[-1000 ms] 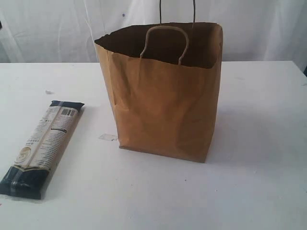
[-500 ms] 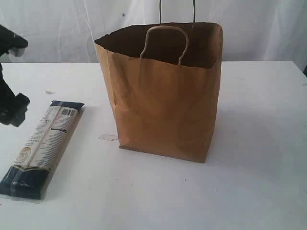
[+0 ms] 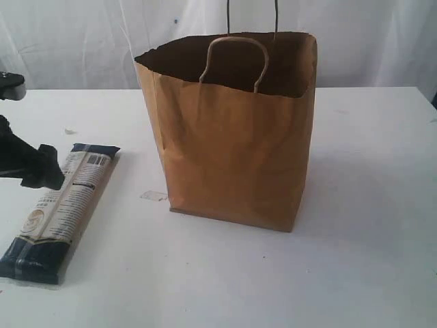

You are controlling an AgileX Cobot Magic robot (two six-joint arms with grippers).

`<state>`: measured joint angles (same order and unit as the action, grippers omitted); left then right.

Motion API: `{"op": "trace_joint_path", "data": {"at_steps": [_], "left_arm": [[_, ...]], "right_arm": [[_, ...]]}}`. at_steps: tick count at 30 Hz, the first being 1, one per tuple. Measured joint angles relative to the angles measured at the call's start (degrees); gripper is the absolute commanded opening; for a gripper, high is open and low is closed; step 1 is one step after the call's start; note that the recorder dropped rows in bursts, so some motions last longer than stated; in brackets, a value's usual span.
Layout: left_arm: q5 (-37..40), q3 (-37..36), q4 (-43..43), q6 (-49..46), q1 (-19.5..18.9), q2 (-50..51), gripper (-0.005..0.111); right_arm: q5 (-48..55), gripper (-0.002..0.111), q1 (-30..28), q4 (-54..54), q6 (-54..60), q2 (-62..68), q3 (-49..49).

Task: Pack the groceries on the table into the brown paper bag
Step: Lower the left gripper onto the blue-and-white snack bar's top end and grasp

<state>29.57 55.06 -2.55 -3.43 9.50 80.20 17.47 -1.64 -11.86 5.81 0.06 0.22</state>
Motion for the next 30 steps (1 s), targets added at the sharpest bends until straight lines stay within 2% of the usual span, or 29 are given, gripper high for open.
{"op": "trace_joint_path", "data": {"at_steps": [4,18,24,30], "left_arm": [[-3.38,0.00,-2.35,-2.42,0.00,2.13,0.105],[-25.95,0.00,-2.56,-5.88,0.00,11.62,0.105],[-31.57,0.00,-2.56,-5.88,0.00,12.22,0.105],[-32.54,0.00,-2.56,-5.88,0.00,12.22,0.105]], "right_arm": [[0.00,0.000,0.00,0.00,0.00,0.00,0.00],[0.00,0.000,0.00,0.00,0.00,0.00,0.00],[0.00,0.000,0.00,0.00,0.00,0.00,0.00],[0.00,0.000,0.00,0.00,0.00,0.00,0.00]]}}
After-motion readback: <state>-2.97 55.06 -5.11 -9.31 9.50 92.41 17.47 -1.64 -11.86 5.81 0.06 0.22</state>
